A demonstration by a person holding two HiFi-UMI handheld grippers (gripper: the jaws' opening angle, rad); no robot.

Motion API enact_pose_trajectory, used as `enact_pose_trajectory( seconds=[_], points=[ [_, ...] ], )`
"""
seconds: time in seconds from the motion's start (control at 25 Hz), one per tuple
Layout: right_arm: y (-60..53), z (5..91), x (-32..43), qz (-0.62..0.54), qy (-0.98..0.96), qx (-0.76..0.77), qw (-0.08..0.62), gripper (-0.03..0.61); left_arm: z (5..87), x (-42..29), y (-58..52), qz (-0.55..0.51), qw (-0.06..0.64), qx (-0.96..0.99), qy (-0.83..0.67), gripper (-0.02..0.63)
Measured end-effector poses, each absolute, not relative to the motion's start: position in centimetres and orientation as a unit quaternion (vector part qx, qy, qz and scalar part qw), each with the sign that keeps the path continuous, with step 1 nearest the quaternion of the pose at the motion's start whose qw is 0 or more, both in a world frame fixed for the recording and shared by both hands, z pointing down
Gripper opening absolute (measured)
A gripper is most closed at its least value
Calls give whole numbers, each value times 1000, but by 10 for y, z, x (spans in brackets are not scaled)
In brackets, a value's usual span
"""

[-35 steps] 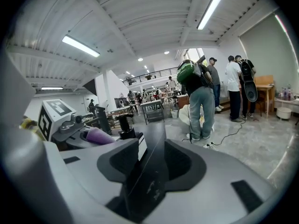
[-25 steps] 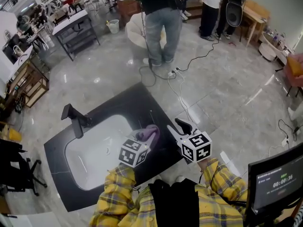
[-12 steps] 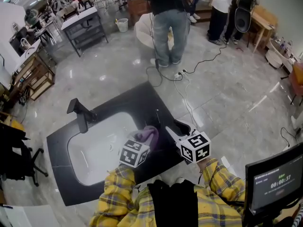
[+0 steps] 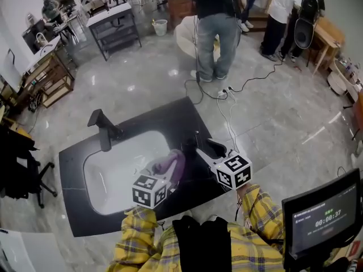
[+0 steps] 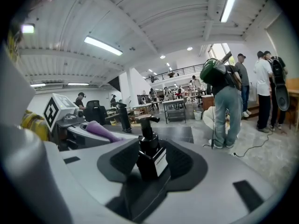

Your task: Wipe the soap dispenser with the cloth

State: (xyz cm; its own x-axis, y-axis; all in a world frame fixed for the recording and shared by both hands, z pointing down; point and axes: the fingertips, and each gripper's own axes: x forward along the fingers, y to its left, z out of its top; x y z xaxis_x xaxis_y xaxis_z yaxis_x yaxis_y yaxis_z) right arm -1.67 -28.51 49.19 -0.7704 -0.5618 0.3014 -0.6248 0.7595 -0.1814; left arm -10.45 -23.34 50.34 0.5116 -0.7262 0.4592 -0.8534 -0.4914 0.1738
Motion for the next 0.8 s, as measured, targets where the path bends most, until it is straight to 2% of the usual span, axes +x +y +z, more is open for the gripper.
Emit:
enact_pose_trajectory(
  seconds=[0.24,0.48,0.8],
  points=[
    [-300,508,-41,101,-949,263,143,199,503,-126,-232,124,200,831,-504,43],
    [-296,497,-67,-8,-960,205,191,226,490,-144,-213,115,195,819,-527,43],
    [-298,502,-78,-25,-963,150,222,230,483,-157,-196,109,196,804,-551,44]
  ],
)
